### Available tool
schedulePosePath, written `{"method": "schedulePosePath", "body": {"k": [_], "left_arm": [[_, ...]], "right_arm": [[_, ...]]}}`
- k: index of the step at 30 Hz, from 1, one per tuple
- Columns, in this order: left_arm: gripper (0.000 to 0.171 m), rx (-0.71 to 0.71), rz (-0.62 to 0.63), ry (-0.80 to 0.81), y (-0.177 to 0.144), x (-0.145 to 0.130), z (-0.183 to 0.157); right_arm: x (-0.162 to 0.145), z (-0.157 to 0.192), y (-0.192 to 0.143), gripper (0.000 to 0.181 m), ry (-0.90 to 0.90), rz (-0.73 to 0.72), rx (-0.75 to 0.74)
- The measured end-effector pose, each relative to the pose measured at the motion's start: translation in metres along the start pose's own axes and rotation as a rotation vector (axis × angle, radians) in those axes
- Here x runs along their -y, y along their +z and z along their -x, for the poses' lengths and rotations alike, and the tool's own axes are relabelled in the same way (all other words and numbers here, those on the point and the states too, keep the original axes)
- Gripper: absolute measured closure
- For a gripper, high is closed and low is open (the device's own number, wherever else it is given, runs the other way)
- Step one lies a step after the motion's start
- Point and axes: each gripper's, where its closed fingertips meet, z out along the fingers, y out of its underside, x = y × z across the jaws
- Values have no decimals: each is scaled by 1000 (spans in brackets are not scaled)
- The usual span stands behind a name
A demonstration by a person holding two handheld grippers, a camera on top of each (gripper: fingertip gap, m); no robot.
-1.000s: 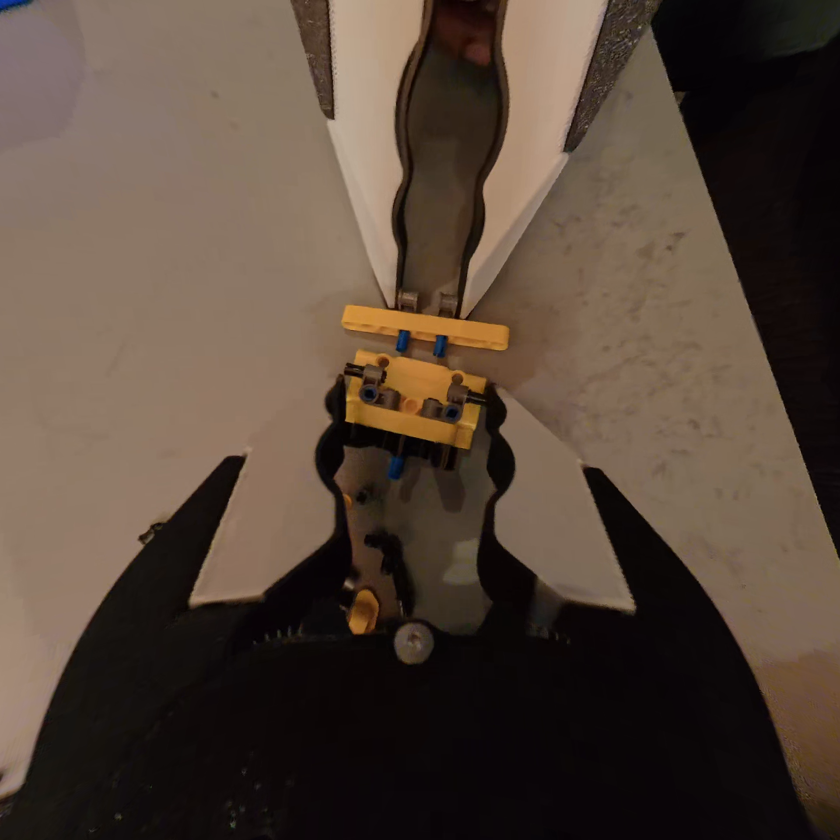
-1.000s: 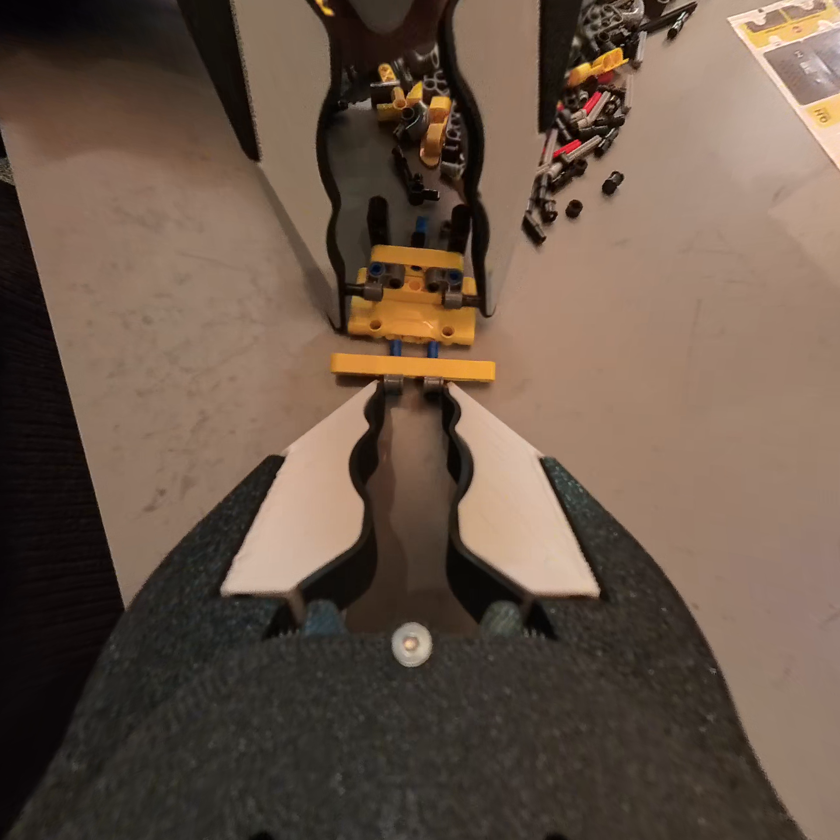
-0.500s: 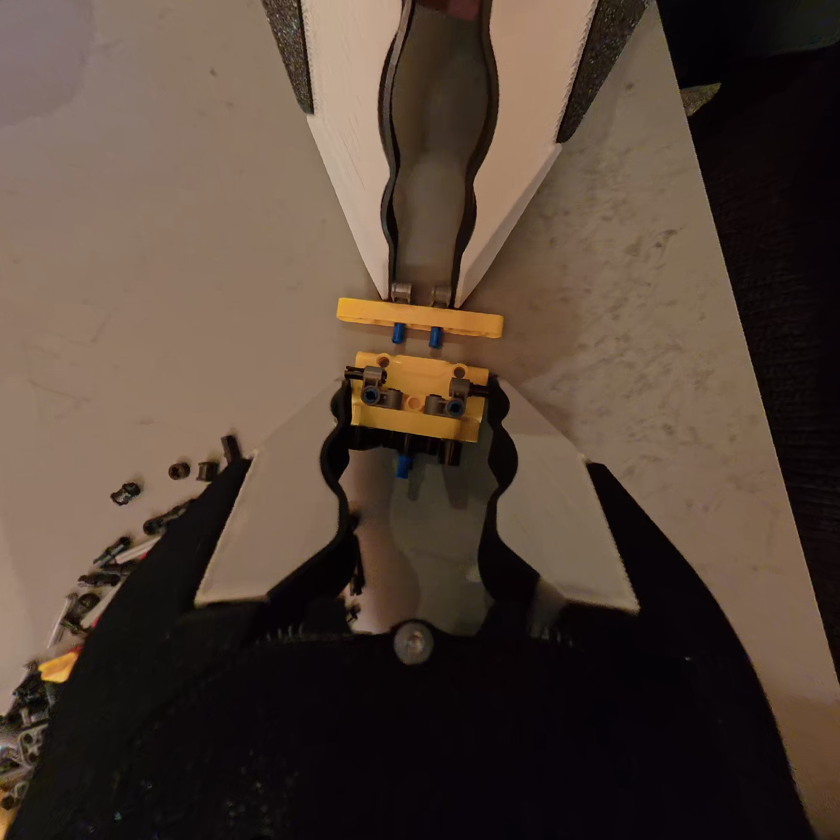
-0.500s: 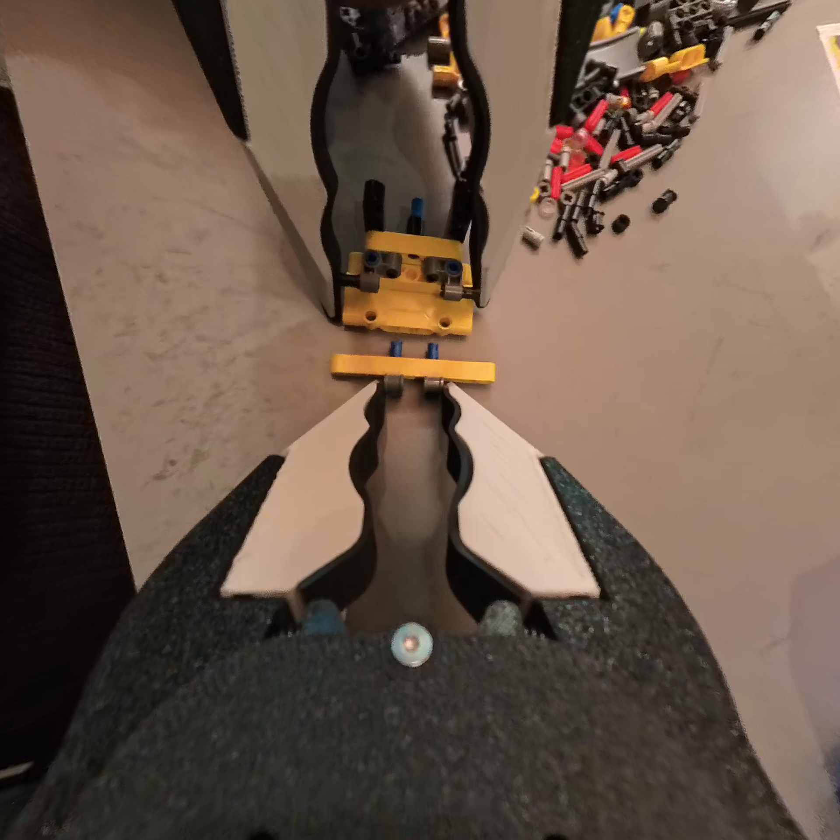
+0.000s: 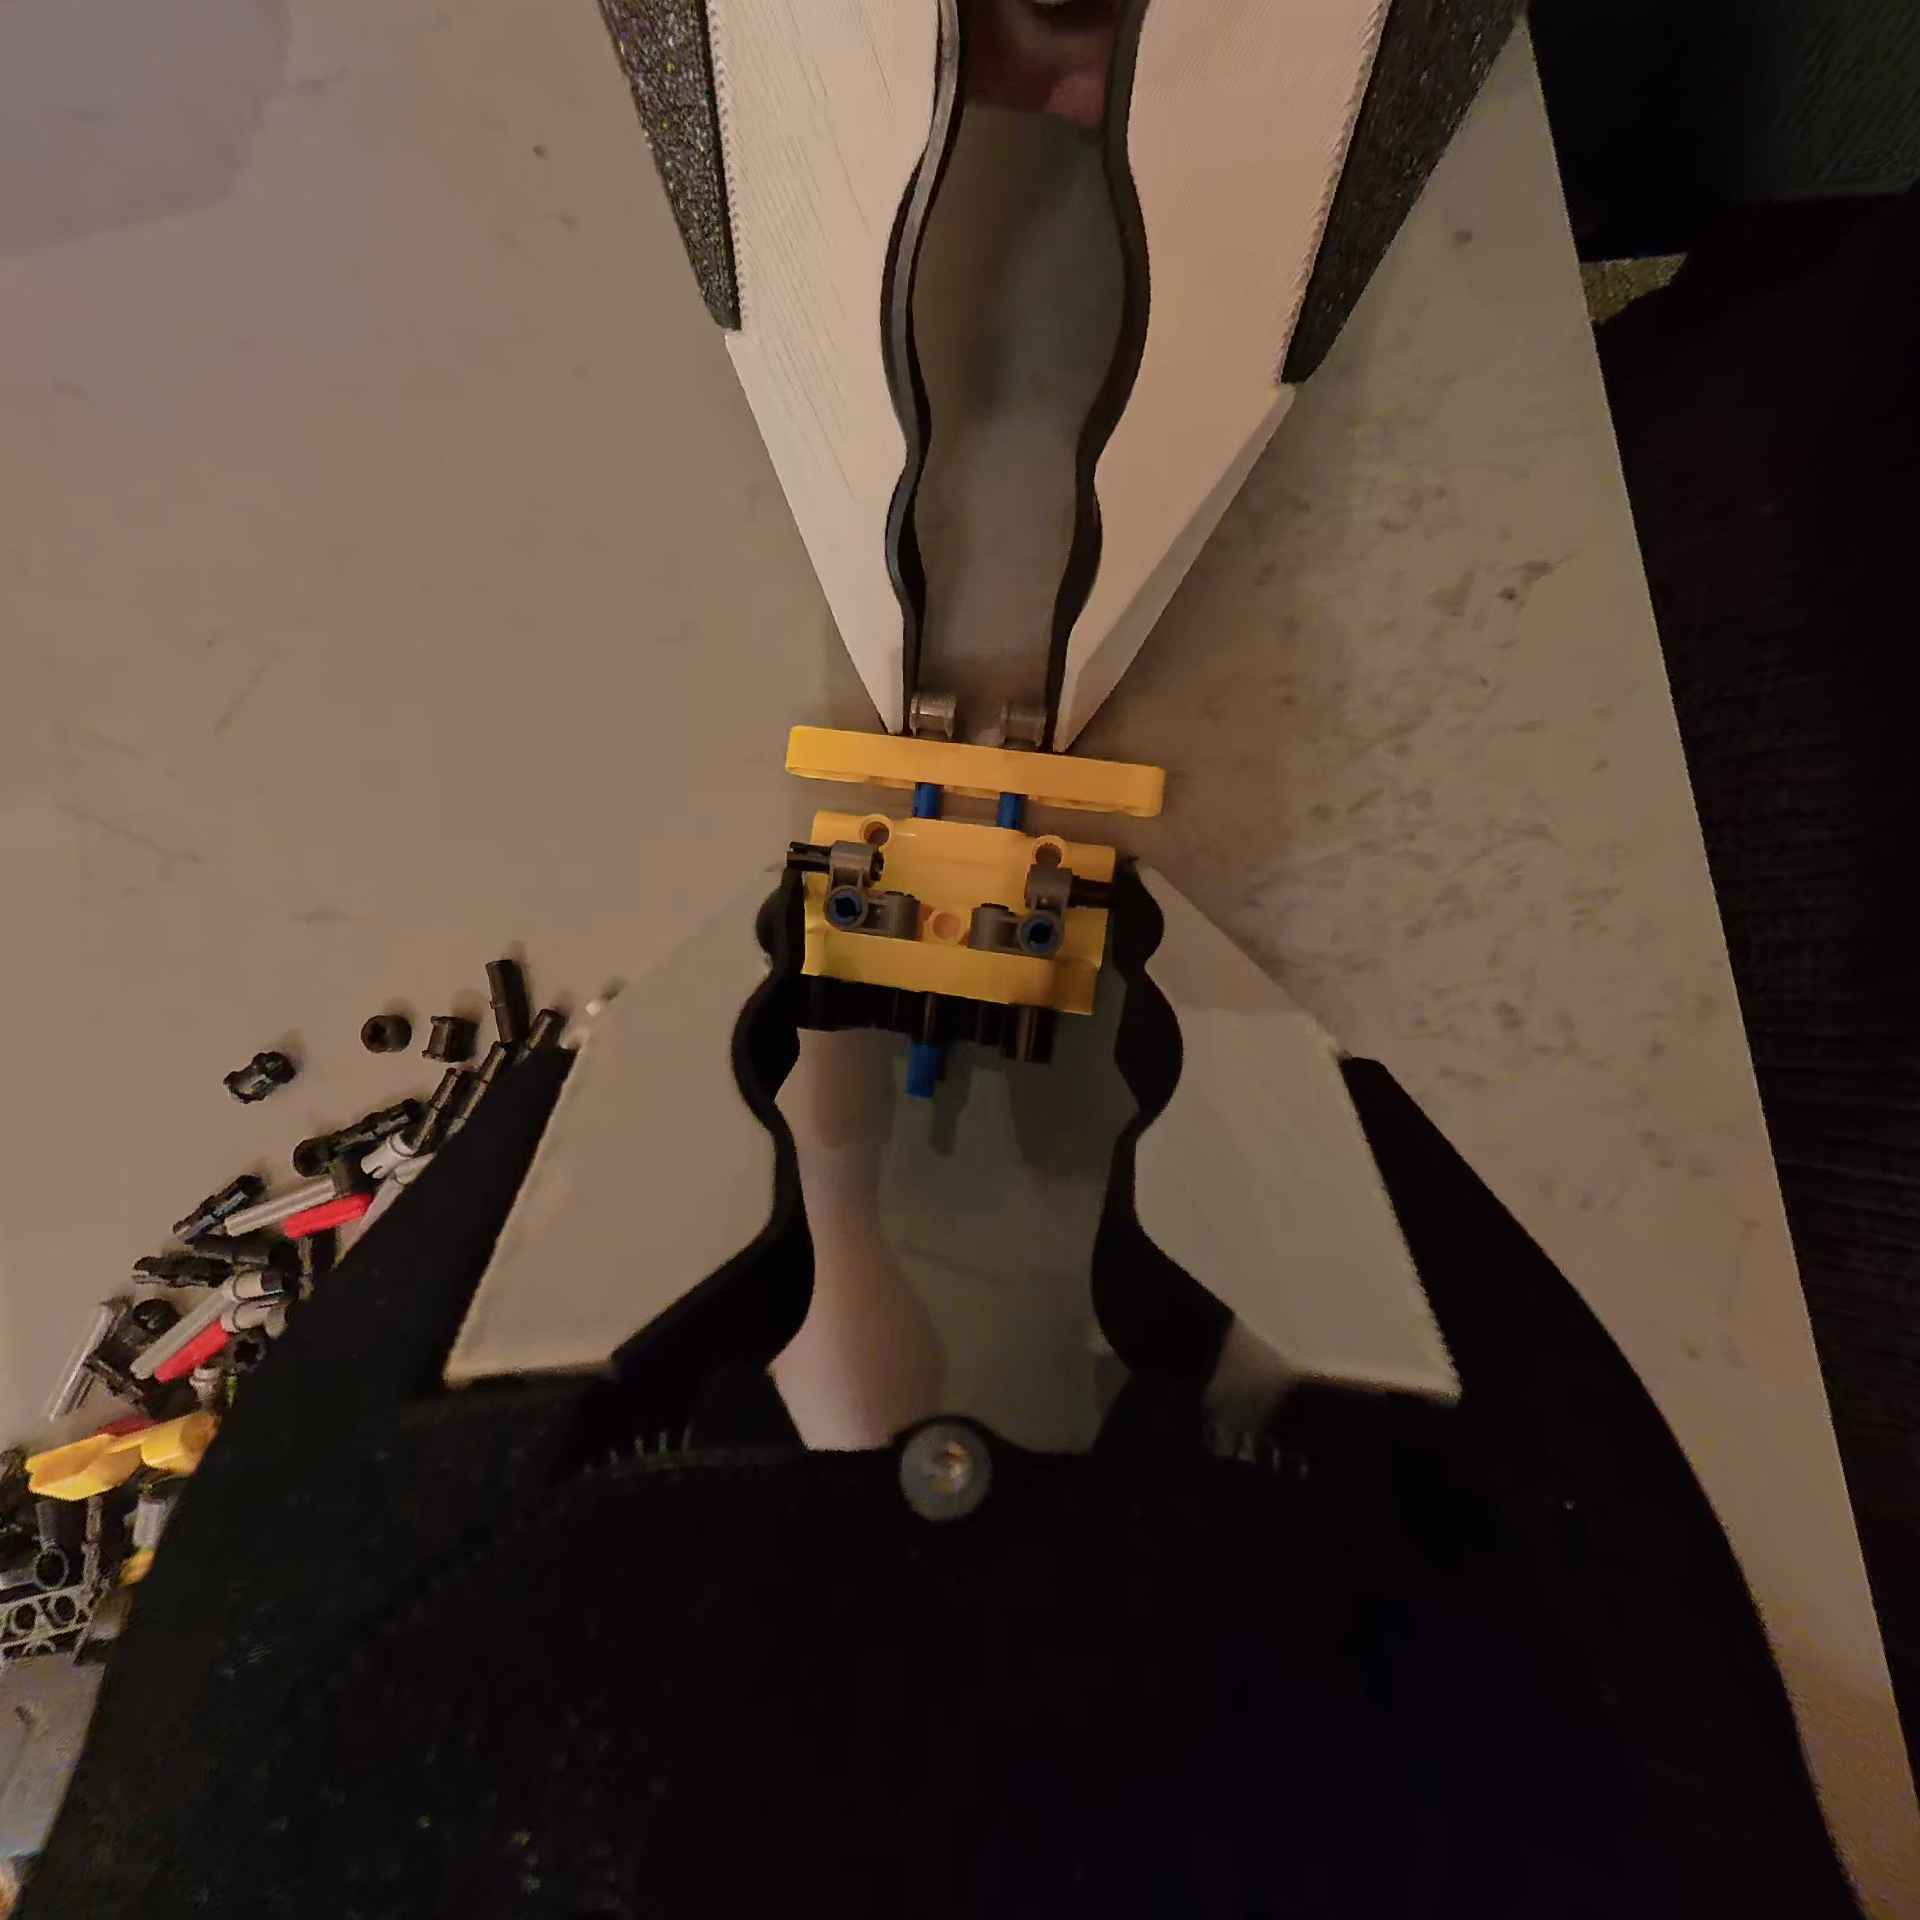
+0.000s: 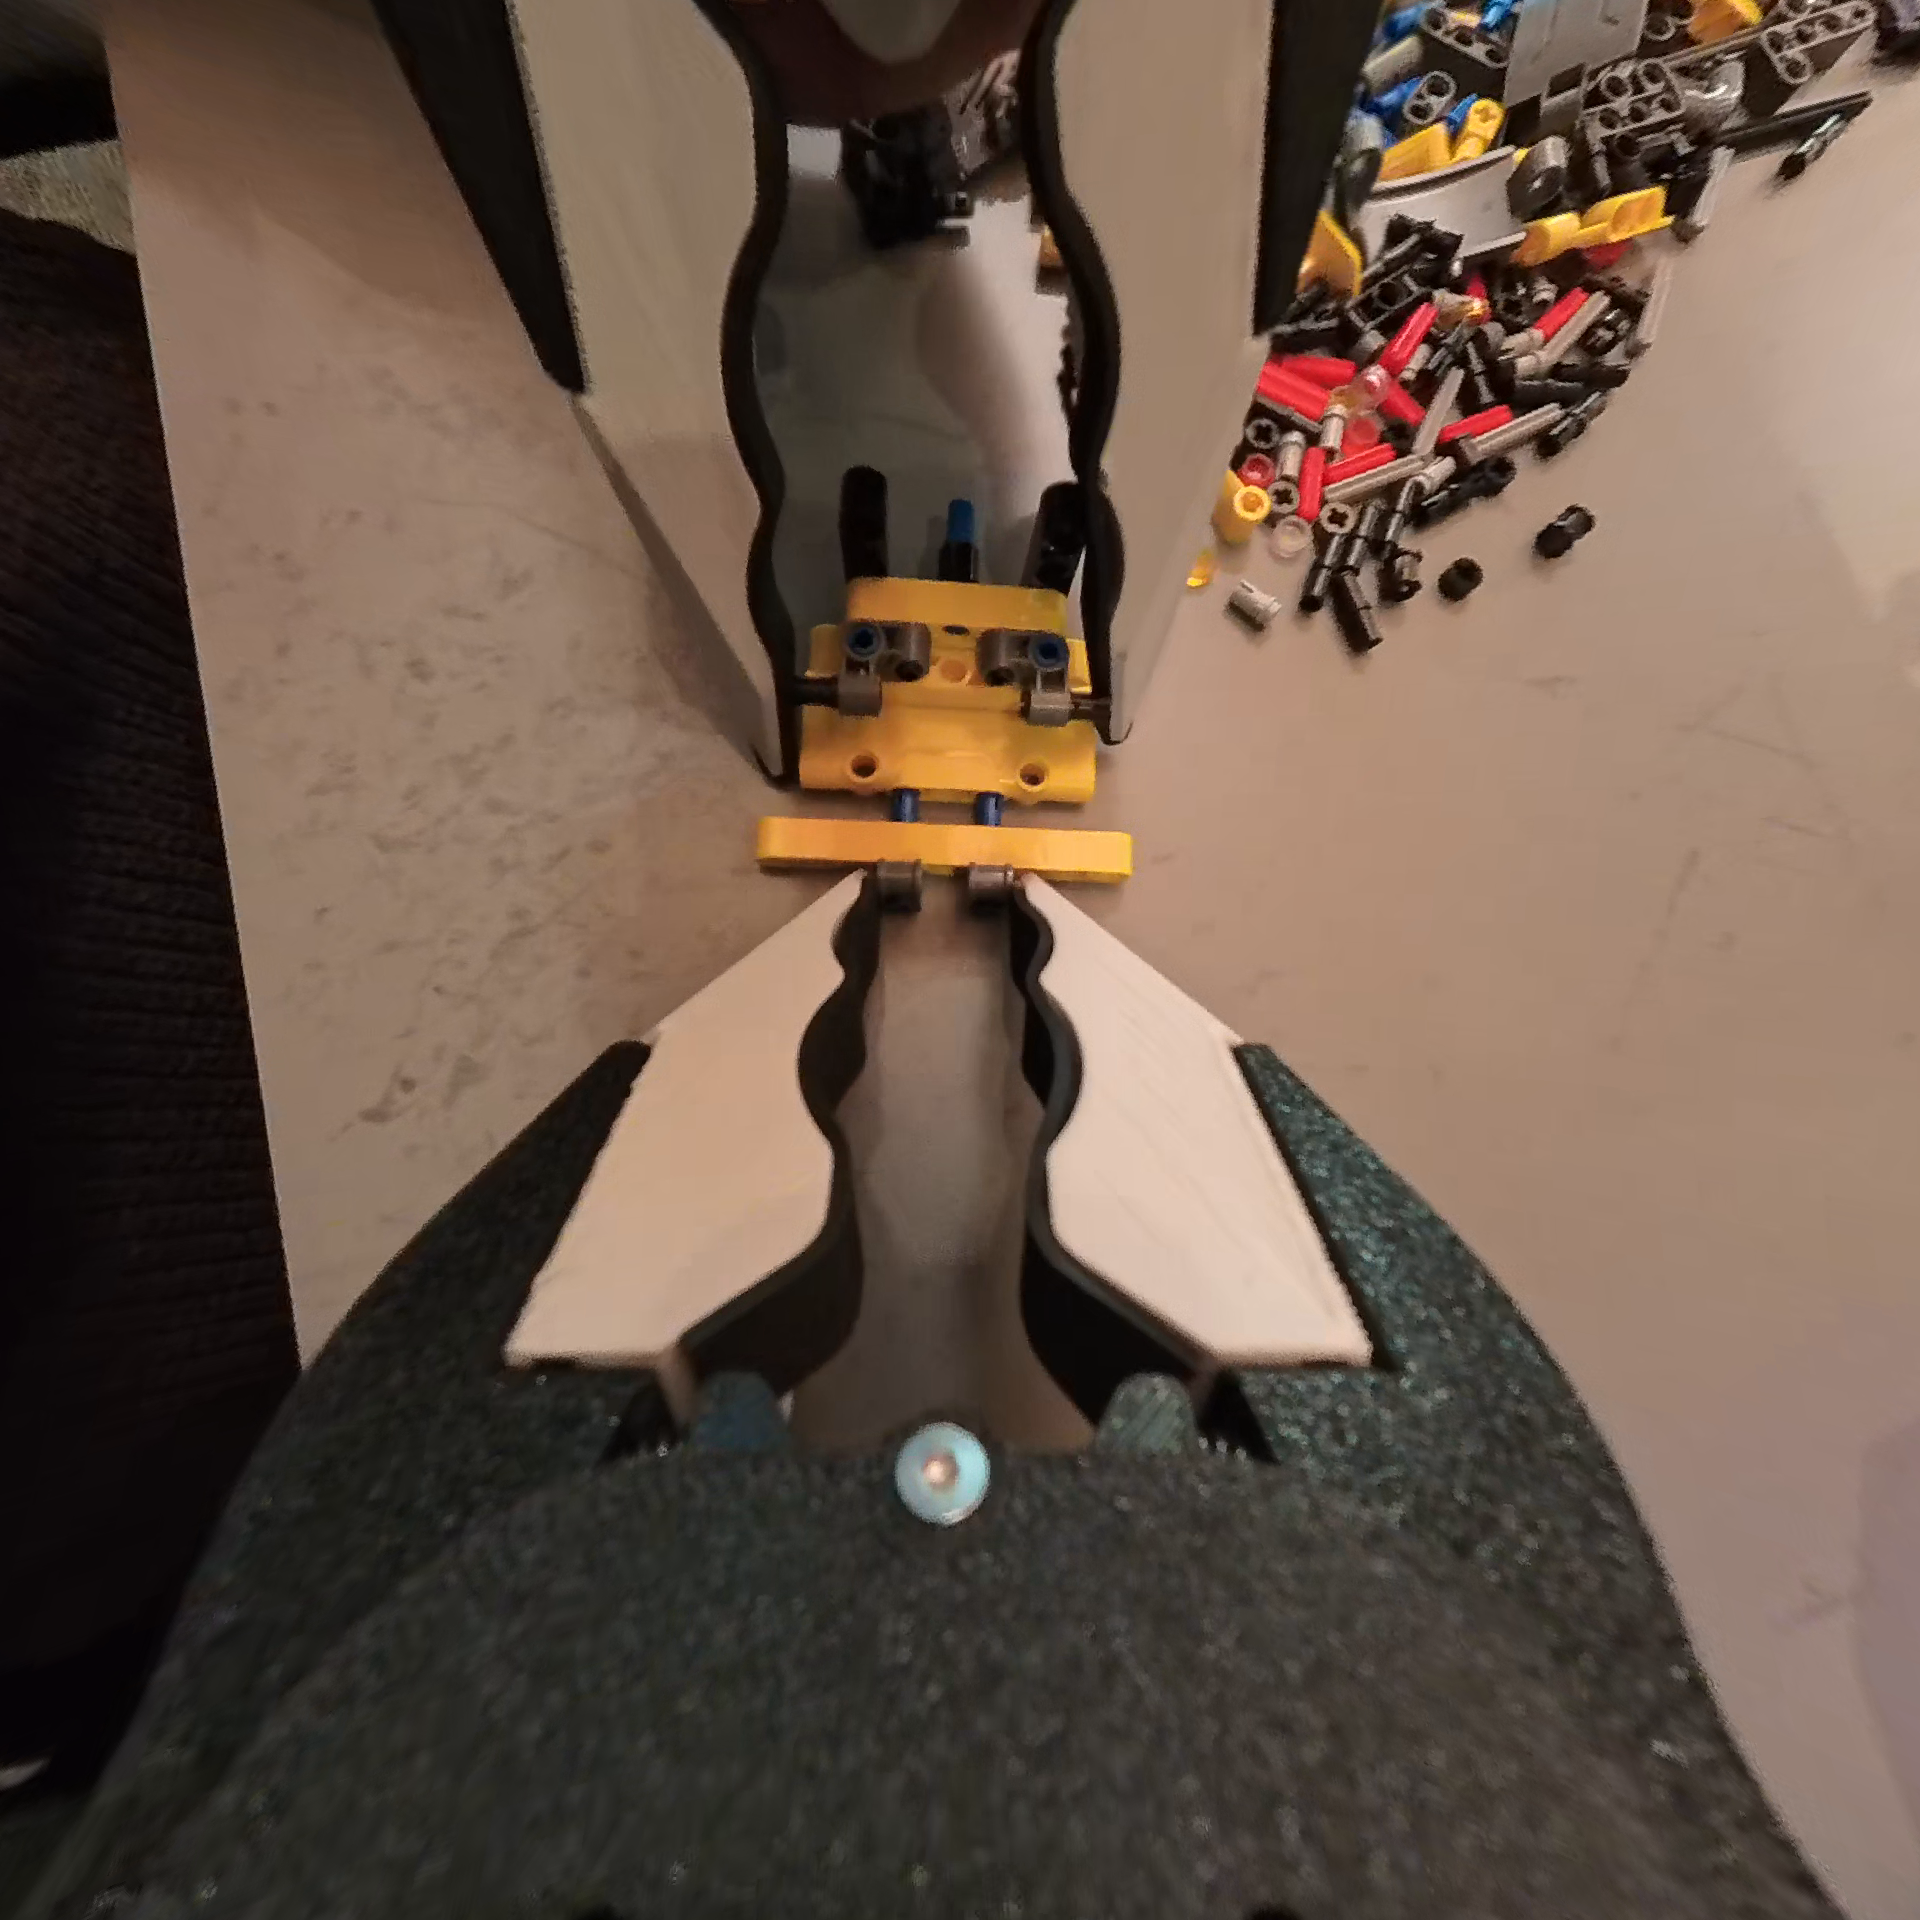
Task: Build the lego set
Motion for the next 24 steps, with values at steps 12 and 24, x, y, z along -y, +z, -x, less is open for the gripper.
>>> {"method": "schedulePosePath", "body": {"k": [12, 24], "left_arm": [[115, -3, -23, -6, 0, 1, 0], [116, 3, -49, -17, 1, 3, 0]], "right_arm": [[2, 1, 2, 158, 43, -61, 4], [2, 1, 2, 159, 81, -80, 11]]}}
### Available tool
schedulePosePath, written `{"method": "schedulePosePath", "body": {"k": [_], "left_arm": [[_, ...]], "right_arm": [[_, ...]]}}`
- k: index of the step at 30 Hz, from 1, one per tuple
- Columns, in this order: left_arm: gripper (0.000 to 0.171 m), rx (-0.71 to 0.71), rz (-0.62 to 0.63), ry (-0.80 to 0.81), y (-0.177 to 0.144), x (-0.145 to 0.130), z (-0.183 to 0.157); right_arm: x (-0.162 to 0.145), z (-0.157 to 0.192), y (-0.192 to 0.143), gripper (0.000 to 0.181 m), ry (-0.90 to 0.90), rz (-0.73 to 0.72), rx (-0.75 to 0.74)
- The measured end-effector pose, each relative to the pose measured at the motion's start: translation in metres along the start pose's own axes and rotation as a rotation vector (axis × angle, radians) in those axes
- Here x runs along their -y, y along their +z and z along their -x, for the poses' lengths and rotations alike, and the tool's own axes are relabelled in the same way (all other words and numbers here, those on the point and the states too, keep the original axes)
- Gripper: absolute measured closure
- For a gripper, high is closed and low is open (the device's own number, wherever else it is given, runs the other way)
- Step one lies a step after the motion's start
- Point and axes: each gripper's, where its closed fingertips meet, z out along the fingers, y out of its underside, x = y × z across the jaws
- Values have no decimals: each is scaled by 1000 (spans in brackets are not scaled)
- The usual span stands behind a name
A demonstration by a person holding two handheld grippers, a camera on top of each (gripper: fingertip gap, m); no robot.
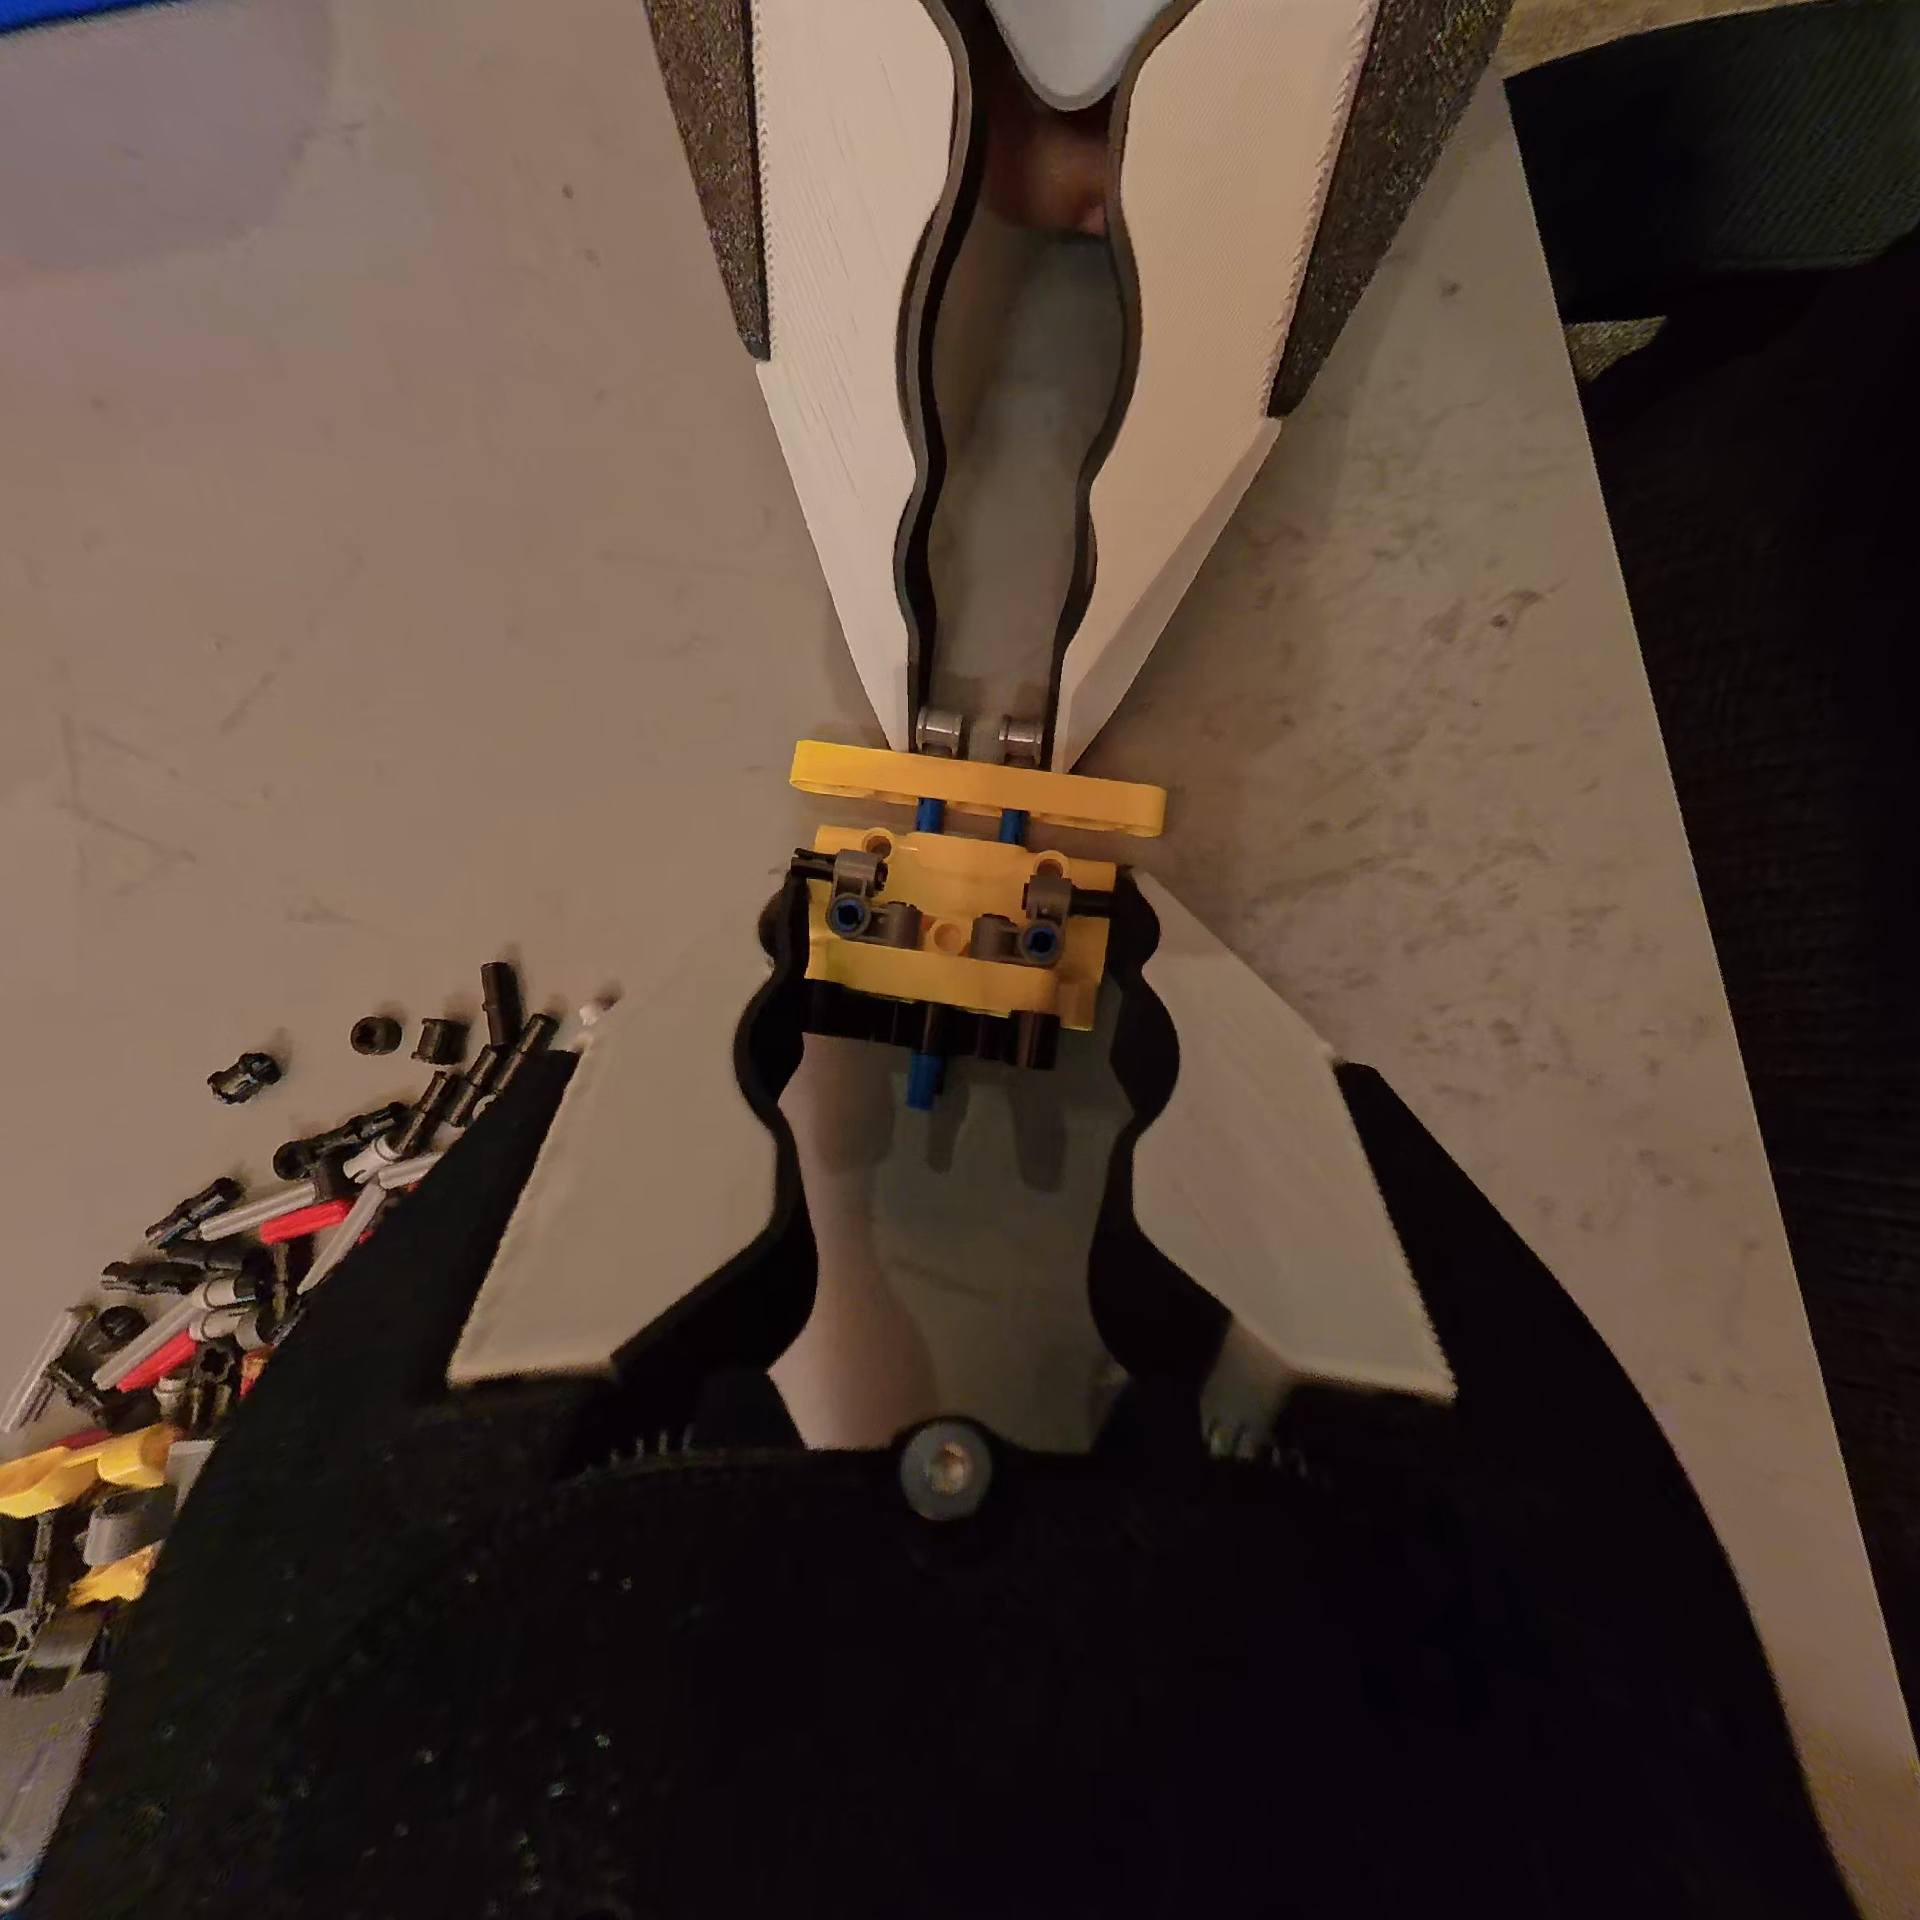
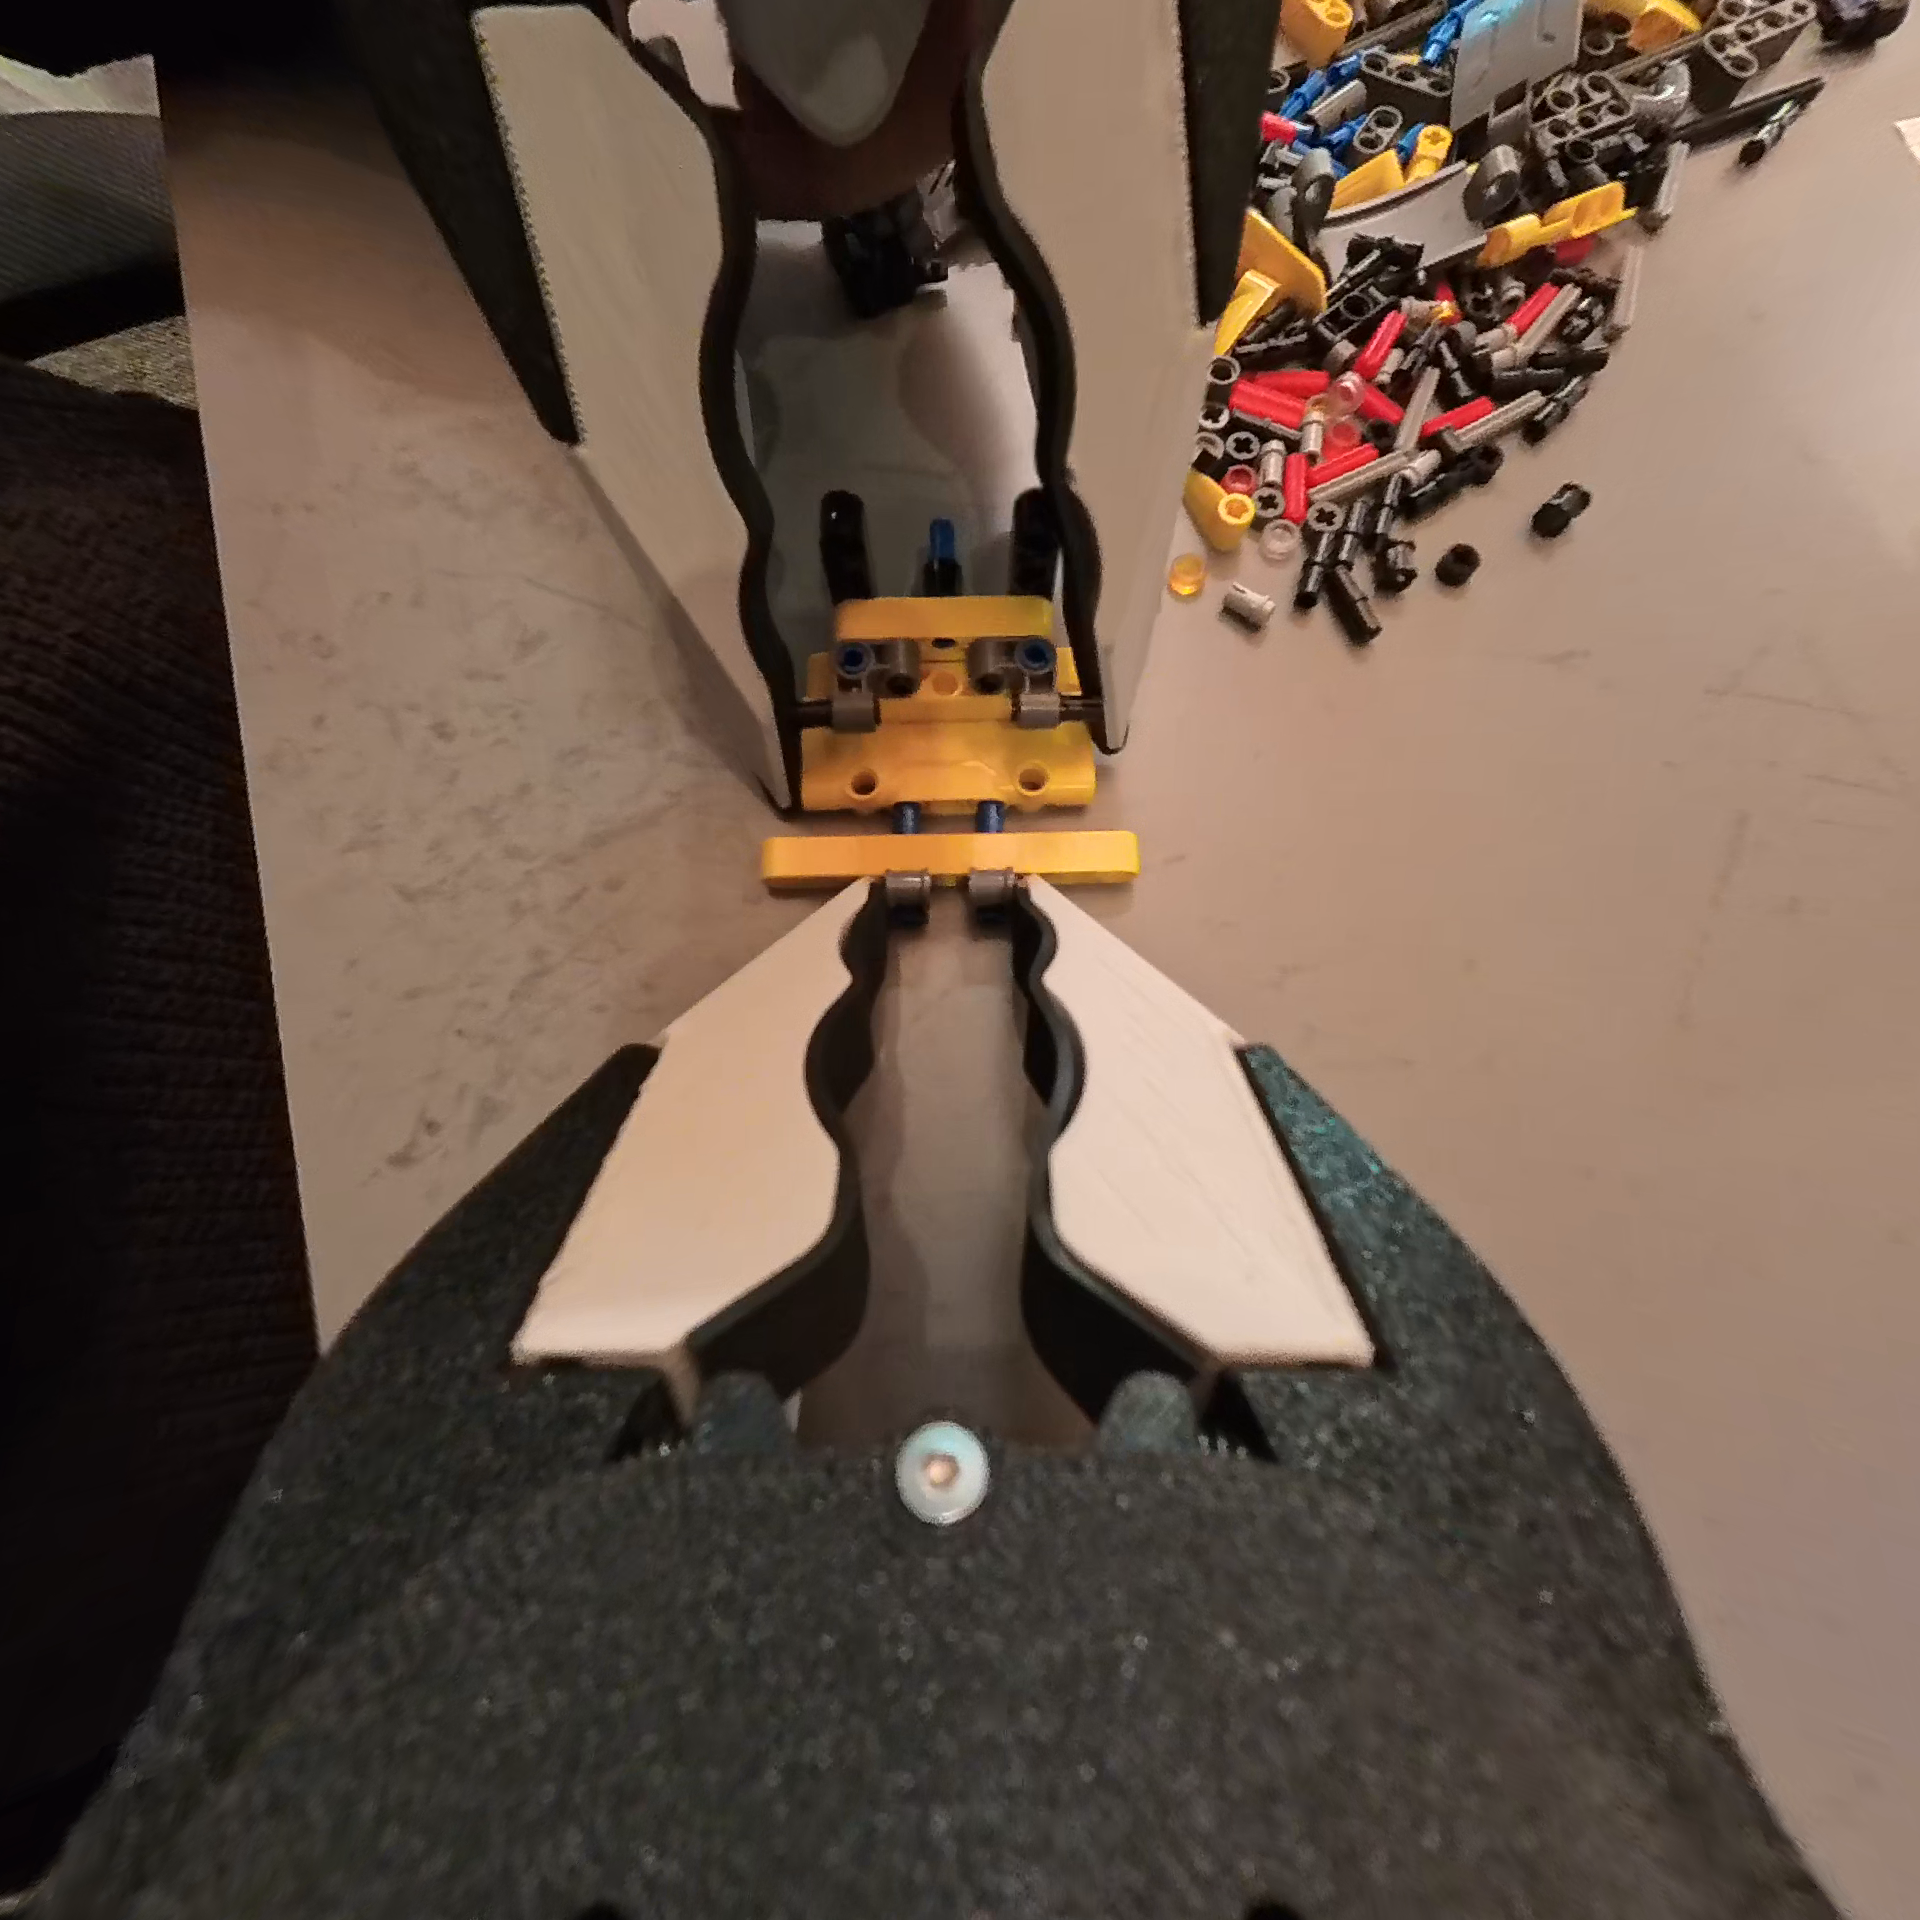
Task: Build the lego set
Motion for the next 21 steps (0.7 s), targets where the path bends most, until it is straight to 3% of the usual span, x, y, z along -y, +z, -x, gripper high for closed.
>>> {"method": "schedulePosePath", "body": {"k": [9, 21], "left_arm": [[116, 7, -23, -13, 0, 1, 1], [116, 18, -30, -28, 0, 1, 1]], "right_arm": [[0, -2, 0, 159, 53, -5, 21], [2, -2, 1, 160, -111, -7, 71]]}}
